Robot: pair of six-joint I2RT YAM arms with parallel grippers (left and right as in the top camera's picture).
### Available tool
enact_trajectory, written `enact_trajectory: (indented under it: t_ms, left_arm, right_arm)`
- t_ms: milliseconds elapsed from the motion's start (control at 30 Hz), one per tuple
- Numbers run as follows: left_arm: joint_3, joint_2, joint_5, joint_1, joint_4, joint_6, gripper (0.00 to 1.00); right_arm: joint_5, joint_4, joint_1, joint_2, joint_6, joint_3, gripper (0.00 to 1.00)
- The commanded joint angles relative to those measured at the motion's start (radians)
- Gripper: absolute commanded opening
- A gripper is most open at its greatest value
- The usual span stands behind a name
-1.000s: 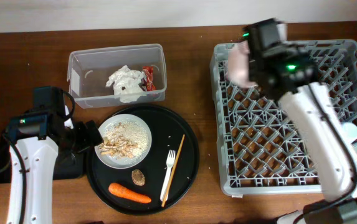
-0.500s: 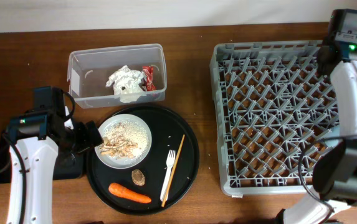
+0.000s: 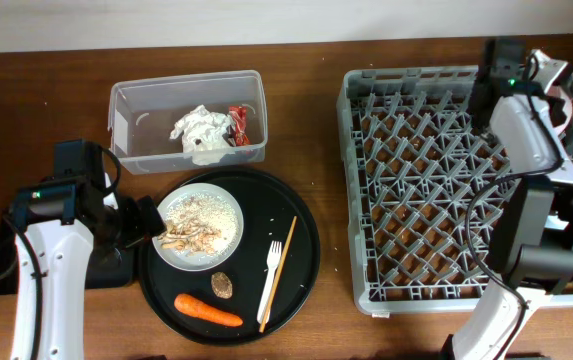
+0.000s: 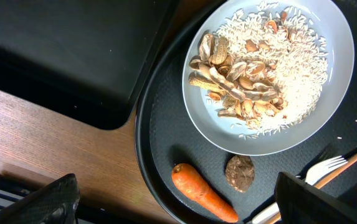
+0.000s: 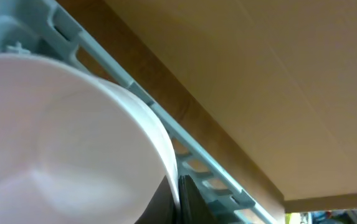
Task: Sort waste into correct bins and load items into the dishwasher rack
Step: 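Grasp the pink bowl with the right gripper and lift it to the rack, then set the pink bowl upright in the rack's back right, release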
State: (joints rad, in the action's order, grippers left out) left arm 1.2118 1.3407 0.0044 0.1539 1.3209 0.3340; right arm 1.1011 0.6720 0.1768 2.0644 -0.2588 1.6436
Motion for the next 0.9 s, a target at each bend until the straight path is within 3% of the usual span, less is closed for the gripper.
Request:
enact_trajectory:
  t_ms: [0,167,467,767,867]
  left_arm:
    - [0.001,-0.002,0.009,0.006,0.001,0.011,0.99]
    - [0.001,-0.002,0.008,0.006,0.0,0.011,0.99]
    - [0.001,-0.002,0.008,0.006,0.0,0.011,0.99]
    - [0.001,-0.002,0.008,0.006,-0.003,0.01,0.99]
    - [0.001,-0.002,0.008,0.006,-0.007,0.01,0.99]
  right_arm:
    - [0.004,-0.033,0.001,0.004,-0.005,-0.082,0.04]
    - [0.17,-0.091,0.0,0.001,0.011,-0.071,0.04]
    - [0.272,-0.384,0.001,0.001,0.354,-0.071,0.04]
    - [0.201,-0.32,-0.046,0.001,0.238,-0.215,0.04]
    - [0.2,-0.318,-0.068,0.001,0.239,-0.216,0.09]
